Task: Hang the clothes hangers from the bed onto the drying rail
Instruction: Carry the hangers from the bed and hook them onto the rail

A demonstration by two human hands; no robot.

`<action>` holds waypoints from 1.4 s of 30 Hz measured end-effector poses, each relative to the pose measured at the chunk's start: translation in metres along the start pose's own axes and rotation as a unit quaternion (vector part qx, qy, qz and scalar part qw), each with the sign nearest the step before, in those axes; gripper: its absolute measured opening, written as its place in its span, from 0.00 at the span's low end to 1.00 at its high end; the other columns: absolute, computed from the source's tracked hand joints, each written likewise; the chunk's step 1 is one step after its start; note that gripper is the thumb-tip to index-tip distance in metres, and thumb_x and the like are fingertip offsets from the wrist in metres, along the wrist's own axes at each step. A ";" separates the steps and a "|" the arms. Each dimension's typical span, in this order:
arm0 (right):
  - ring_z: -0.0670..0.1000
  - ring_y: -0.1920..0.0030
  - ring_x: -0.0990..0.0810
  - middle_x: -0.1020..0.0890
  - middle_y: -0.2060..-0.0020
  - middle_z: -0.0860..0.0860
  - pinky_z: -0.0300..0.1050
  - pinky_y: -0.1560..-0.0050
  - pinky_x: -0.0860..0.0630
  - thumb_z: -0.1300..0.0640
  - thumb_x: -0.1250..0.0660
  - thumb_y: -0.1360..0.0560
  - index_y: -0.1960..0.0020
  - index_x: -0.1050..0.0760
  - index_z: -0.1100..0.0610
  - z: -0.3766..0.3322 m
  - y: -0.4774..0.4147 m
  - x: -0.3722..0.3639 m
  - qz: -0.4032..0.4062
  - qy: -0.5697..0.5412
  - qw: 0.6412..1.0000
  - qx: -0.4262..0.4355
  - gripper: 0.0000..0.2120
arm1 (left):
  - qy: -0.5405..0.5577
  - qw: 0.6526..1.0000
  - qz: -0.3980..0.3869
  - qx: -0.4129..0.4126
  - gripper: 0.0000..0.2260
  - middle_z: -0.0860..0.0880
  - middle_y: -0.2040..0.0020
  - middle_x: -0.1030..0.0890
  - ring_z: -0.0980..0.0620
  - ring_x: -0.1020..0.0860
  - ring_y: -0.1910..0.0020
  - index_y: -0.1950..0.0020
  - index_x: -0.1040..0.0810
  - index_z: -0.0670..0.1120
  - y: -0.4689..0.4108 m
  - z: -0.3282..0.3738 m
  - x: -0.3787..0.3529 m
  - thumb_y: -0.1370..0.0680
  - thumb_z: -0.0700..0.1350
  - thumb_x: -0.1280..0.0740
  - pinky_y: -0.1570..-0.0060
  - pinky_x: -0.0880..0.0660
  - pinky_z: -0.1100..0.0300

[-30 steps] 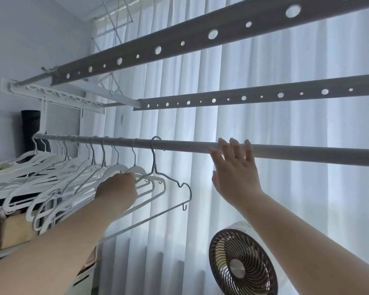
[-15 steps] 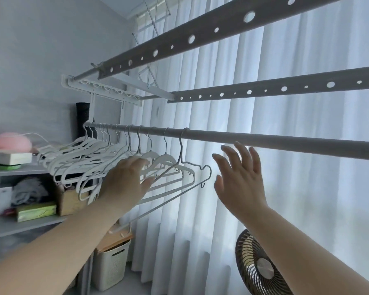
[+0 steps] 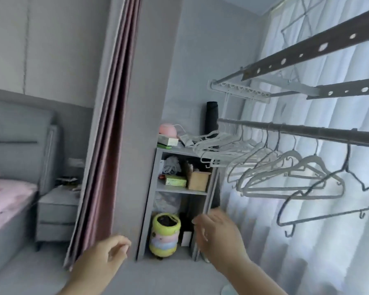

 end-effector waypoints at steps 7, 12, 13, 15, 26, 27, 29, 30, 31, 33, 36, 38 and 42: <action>0.49 0.61 0.18 0.23 0.68 0.48 0.41 0.75 0.44 0.49 0.49 0.28 0.59 0.23 0.52 -0.171 -0.005 -0.084 -0.199 -0.095 0.976 0.002 0.16 | -0.087 0.976 0.065 0.187 0.21 0.66 0.76 0.23 0.63 0.23 0.68 0.72 0.26 0.65 0.090 -0.158 0.153 0.25 0.41 0.34 0.60 0.29 0.63; 0.47 0.56 0.20 0.23 0.64 0.47 0.39 0.66 0.34 0.51 0.44 0.26 0.58 0.23 0.47 -0.332 0.014 -0.154 -0.281 -0.205 0.937 0.013 0.11 | -0.154 0.928 0.112 0.319 0.19 0.59 0.73 0.26 0.54 0.22 0.57 0.71 0.35 0.61 0.172 -0.268 0.279 0.25 0.43 0.36 0.59 0.34 0.66; 0.48 0.52 0.20 0.24 0.63 0.47 0.39 0.62 0.34 0.53 0.41 0.24 0.55 0.22 0.48 -0.364 0.016 -0.159 -0.304 -0.231 0.924 0.018 0.09 | -0.164 0.917 0.121 0.344 0.19 0.59 0.74 0.27 0.55 0.23 0.57 0.71 0.36 0.60 0.191 -0.286 0.304 0.25 0.43 0.36 0.58 0.34 0.66; 0.50 0.50 0.21 0.31 0.70 0.47 0.39 0.60 0.35 0.56 0.37 0.25 0.54 0.21 0.49 -0.423 0.019 -0.170 -0.301 -0.267 0.915 0.030 0.07 | -0.153 0.895 0.143 0.394 0.17 0.57 0.71 0.26 0.53 0.24 0.57 0.70 0.34 0.59 0.228 -0.317 0.348 0.24 0.42 0.38 0.56 0.31 0.64; 0.48 0.41 0.27 0.24 0.43 0.48 0.36 0.53 0.35 0.55 0.46 0.22 0.40 0.27 0.50 -0.687 0.055 -0.222 -0.543 -0.268 0.773 0.188 0.14 | -0.134 0.777 0.201 0.581 0.12 0.53 0.58 0.24 0.54 0.26 0.56 0.65 0.32 0.55 0.399 -0.413 0.465 0.22 0.44 0.42 0.57 0.34 0.64; 0.47 0.39 0.28 0.24 0.41 0.48 0.37 0.50 0.34 0.55 0.46 0.22 0.40 0.27 0.50 -0.706 0.057 -0.226 -0.550 -0.269 0.764 0.204 0.14 | -0.132 0.767 0.201 0.595 0.14 0.52 0.58 0.24 0.54 0.24 0.54 0.67 0.33 0.56 0.408 -0.422 0.467 0.22 0.44 0.41 0.57 0.35 0.64; 0.46 0.36 0.30 0.26 0.38 0.47 0.37 0.42 0.32 0.55 0.45 0.22 0.38 0.29 0.49 -0.745 0.059 -0.236 -0.569 -0.272 0.743 0.224 0.14 | -0.126 0.749 0.208 0.616 0.15 0.51 0.55 0.22 0.54 0.23 0.51 0.67 0.34 0.57 0.419 -0.437 0.479 0.22 0.45 0.42 0.56 0.35 0.66; 0.46 0.35 0.31 0.27 0.37 0.47 0.38 0.38 0.33 0.54 0.45 0.22 0.36 0.30 0.49 -0.764 0.059 -0.242 -0.579 -0.271 0.733 0.232 0.15 | -0.120 0.746 0.207 0.622 0.13 0.50 0.52 0.22 0.54 0.24 0.49 0.65 0.34 0.57 0.421 -0.444 0.486 0.21 0.45 0.43 0.55 0.35 0.66; 0.46 0.34 0.32 0.28 0.37 0.47 0.38 0.36 0.34 0.54 0.45 0.21 0.35 0.32 0.50 -0.782 0.058 -0.249 -0.588 -0.270 0.724 0.240 0.15 | -0.117 0.744 0.204 0.625 0.11 0.50 0.49 0.22 0.54 0.24 0.49 0.62 0.33 0.56 0.421 -0.451 0.495 0.21 0.45 0.43 0.54 0.36 0.67; 0.46 0.33 0.34 0.30 0.35 0.47 0.39 0.34 0.35 0.55 0.45 0.21 0.33 0.36 0.50 -0.818 0.055 -0.267 -0.601 -0.266 0.709 0.255 0.17 | -0.130 0.743 0.192 0.628 0.09 0.49 0.42 0.22 0.52 0.24 0.45 0.58 0.32 0.56 0.414 -0.469 0.512 0.20 0.44 0.43 0.53 0.35 0.66; 0.48 0.30 0.37 0.33 0.32 0.48 0.41 0.32 0.37 0.56 0.45 0.21 0.29 0.41 0.50 -0.866 0.048 -0.300 -0.624 -0.256 0.688 0.268 0.21 | -0.158 0.735 0.193 0.631 0.10 0.49 0.37 0.24 0.52 0.25 0.39 0.45 0.25 0.54 0.400 -0.503 0.538 0.21 0.43 0.43 0.46 0.32 0.63; 0.49 0.29 0.40 0.36 0.30 0.49 0.41 0.31 0.40 0.56 0.45 0.21 0.27 0.44 0.51 -0.893 0.042 -0.322 -0.633 -0.245 0.682 0.271 0.23 | -0.172 0.731 0.172 0.638 0.15 0.50 0.34 0.28 0.53 0.28 0.36 0.35 0.29 0.49 0.393 -0.529 0.552 0.20 0.42 0.45 0.43 0.33 0.64; 0.51 0.29 0.40 0.37 0.29 0.49 0.43 0.32 0.38 0.58 0.44 0.22 0.27 0.45 0.53 -0.937 0.036 -0.361 -0.644 -0.219 0.688 0.253 0.24 | -0.176 0.740 0.121 0.638 0.17 0.51 0.30 0.33 0.54 0.31 0.33 0.30 0.36 0.49 0.387 -0.572 0.567 0.20 0.42 0.47 0.41 0.32 0.62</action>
Point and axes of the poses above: each hand's wrist, its own y-axis away from the middle knuckle, its own x-axis out of the back of the hand, z = x × y, the point moved 1 cm from there along -y, towards the middle knuckle
